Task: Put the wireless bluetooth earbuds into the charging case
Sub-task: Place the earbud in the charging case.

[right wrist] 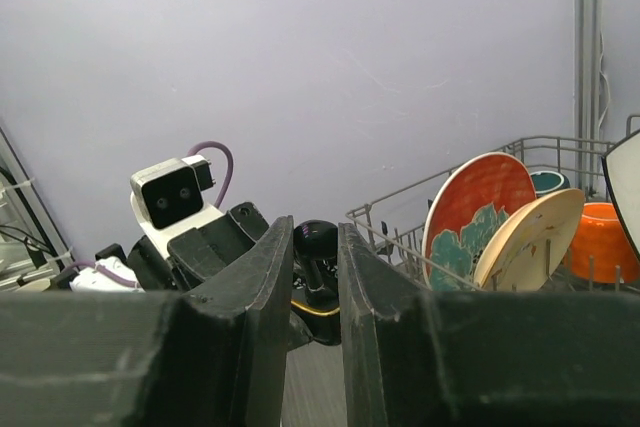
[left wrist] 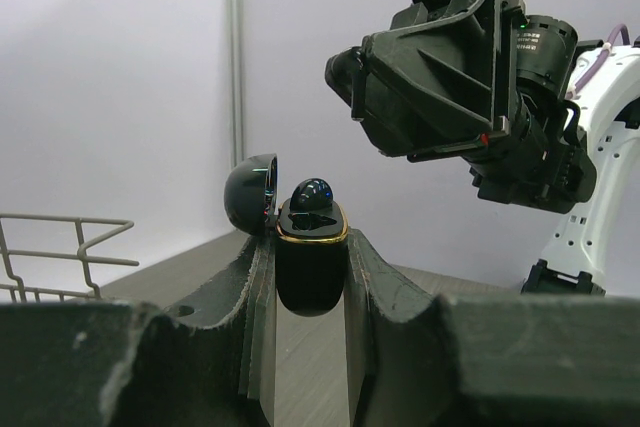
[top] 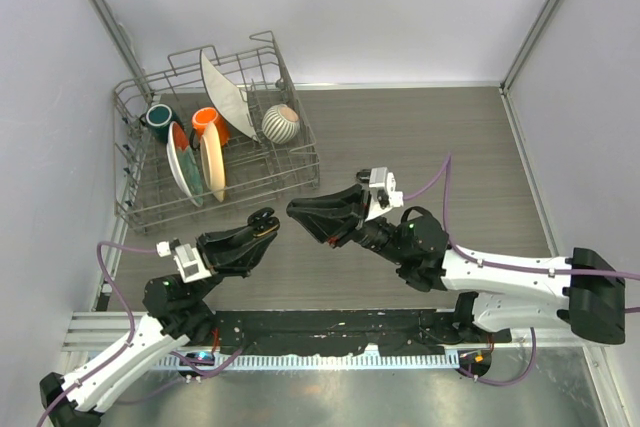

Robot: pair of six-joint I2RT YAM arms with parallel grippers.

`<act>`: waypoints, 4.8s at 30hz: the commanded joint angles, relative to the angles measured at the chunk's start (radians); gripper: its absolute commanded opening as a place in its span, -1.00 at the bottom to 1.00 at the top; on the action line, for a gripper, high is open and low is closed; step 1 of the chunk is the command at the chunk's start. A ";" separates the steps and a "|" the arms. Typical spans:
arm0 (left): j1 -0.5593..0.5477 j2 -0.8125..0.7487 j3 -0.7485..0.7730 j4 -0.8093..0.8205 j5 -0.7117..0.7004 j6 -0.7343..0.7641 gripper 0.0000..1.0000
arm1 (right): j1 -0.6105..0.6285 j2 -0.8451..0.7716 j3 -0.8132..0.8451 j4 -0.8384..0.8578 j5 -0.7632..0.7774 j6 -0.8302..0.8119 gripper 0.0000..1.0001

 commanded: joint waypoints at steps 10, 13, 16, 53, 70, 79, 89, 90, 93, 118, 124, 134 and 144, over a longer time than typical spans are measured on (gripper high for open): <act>-0.001 0.022 -0.072 0.085 -0.003 -0.011 -1.00 | 0.061 0.096 0.100 0.121 -0.006 -0.051 -0.98; 0.000 0.020 -0.072 0.085 -0.006 -0.011 -1.00 | 0.072 0.111 0.106 0.115 -0.004 -0.054 -0.98; -0.001 0.017 -0.070 0.084 -0.004 -0.011 -1.00 | 0.078 0.122 0.114 0.101 0.000 -0.055 -0.98; -0.001 0.045 -0.053 0.084 0.019 -0.007 -0.99 | 0.104 0.227 0.154 0.069 0.072 -0.091 -0.99; -0.001 0.028 -0.053 0.087 0.002 -0.001 -1.00 | 0.144 0.233 0.125 0.011 0.146 -0.163 -0.98; -0.003 0.030 -0.052 0.091 -0.009 0.004 -1.00 | 0.174 0.239 0.119 0.012 0.218 -0.218 -0.98; -0.001 0.026 -0.047 0.093 -0.009 0.004 -1.00 | 0.191 0.263 0.096 0.052 0.290 -0.249 -0.99; -0.001 0.028 -0.047 0.093 -0.007 0.004 -1.00 | 0.191 0.265 0.096 0.052 0.289 -0.245 -0.99; -0.003 0.034 -0.047 0.093 -0.007 0.006 -1.00 | 0.191 0.268 0.100 0.054 0.284 -0.235 -0.99; -0.001 0.048 -0.038 0.090 -0.013 0.019 -1.00 | 0.200 0.268 0.100 0.032 0.296 -0.175 -0.98; -0.001 0.048 -0.035 0.090 -0.004 0.022 -1.00 | 0.202 0.294 0.116 0.038 0.307 -0.169 -0.98; -0.001 0.022 -0.036 0.090 -0.018 0.033 -1.00 | 0.202 0.288 0.070 0.034 0.354 -0.187 -0.99; -0.001 -0.039 -0.055 0.090 -0.049 0.044 -1.00 | 0.202 0.248 0.060 -0.060 0.373 -0.224 -0.99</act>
